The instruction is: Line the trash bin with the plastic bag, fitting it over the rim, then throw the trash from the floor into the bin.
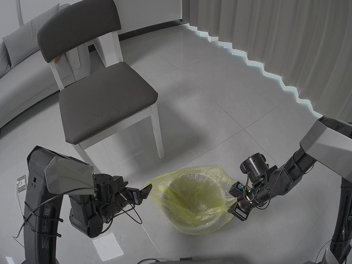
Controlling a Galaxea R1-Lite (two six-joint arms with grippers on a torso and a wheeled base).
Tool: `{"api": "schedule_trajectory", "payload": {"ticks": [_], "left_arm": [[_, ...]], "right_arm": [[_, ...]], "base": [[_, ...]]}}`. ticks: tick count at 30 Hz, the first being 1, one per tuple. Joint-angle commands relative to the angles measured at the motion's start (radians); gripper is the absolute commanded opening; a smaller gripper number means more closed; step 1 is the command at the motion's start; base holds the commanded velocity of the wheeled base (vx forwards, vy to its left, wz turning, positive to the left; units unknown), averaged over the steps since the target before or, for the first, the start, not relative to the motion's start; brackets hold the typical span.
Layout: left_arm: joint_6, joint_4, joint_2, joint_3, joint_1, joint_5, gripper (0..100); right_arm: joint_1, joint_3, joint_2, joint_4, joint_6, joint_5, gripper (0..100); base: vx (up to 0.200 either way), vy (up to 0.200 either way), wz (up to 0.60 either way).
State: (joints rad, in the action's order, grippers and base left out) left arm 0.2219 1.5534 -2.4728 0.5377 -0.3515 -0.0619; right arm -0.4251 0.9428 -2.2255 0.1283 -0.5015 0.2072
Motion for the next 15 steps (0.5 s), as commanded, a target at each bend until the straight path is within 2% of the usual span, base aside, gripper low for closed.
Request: {"api": "schedule_trajectory", "payload": {"ticks": [1,2,3,15], "left_arm": [[0.002,0.017,-0.002,0.004,0.006,-0.001,100],[0.002,0.017,-0.002,0.004,0.006,-0.001,100],[0.002,0.017,-0.003,0.004,0.006,0.001,100],[0.002,0.017,-0.044,0.05,0.011,-0.001,100]], "right_arm": [[-0.014,-0.024,0.015,0.001,-0.019,0.0,0],[-0.014,-0.024,0.015,0.001,-0.019,0.0,0],[-0.021,-0.029,0.004,0.002,-0.034,-0.002,100],[0.017,-0.032,0.012,0.004,-0.034,0.001,100]], "base": [[0.0,0.0,0.0],[0.0,0.0,0.0],[0.0,0.0,0.0],[0.0,0.0,0.0]]}}
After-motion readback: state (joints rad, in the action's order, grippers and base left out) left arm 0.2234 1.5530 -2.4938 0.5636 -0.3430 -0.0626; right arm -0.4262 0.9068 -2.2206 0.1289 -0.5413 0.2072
